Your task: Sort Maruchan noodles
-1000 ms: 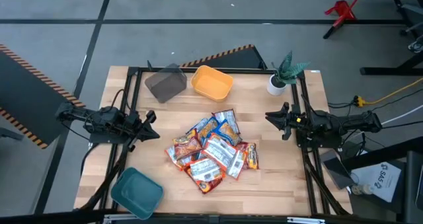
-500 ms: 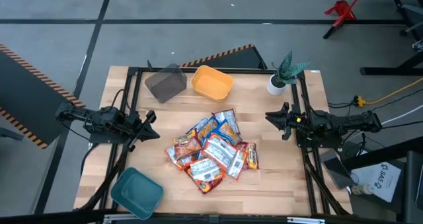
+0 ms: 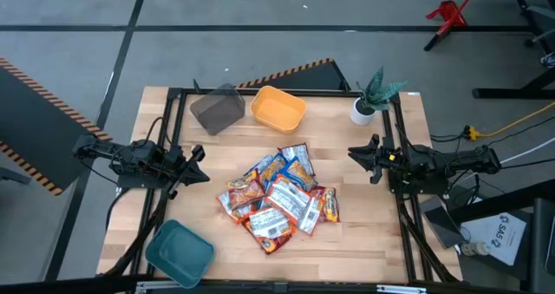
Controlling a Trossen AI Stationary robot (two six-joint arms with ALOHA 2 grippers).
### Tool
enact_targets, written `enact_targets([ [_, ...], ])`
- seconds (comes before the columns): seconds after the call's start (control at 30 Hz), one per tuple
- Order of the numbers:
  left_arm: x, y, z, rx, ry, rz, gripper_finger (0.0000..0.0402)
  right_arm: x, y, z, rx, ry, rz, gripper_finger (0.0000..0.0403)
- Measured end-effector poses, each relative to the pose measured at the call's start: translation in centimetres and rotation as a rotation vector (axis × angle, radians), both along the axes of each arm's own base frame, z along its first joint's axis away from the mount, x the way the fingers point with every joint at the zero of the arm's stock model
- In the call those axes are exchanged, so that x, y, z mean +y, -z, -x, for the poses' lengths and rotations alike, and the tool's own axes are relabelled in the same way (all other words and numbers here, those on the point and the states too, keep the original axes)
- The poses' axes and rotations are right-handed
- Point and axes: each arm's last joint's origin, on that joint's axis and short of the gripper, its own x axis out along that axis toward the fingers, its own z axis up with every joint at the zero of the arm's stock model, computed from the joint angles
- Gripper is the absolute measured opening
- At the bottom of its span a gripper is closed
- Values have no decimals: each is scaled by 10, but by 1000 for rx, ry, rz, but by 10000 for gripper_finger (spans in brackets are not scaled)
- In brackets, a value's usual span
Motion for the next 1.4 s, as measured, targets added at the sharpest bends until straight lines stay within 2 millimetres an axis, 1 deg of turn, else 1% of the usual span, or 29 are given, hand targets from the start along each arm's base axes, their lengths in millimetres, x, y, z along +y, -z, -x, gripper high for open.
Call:
enact_targets([
  [0.9,0,0,0,0,0,0,0,0,-4,0,-45,11,-12,88],
  [1.17,0,0,0,0,0,0,0,-1,-4,0,-68,12,-128,88],
  [1.27,0,0,0,0,-1,0,0,-1,-4,0,-70,12,-140,88],
  [1.4,2,-1,0,-7,-81,22,0,-1,-4,0,-71,12,-141,88],
])
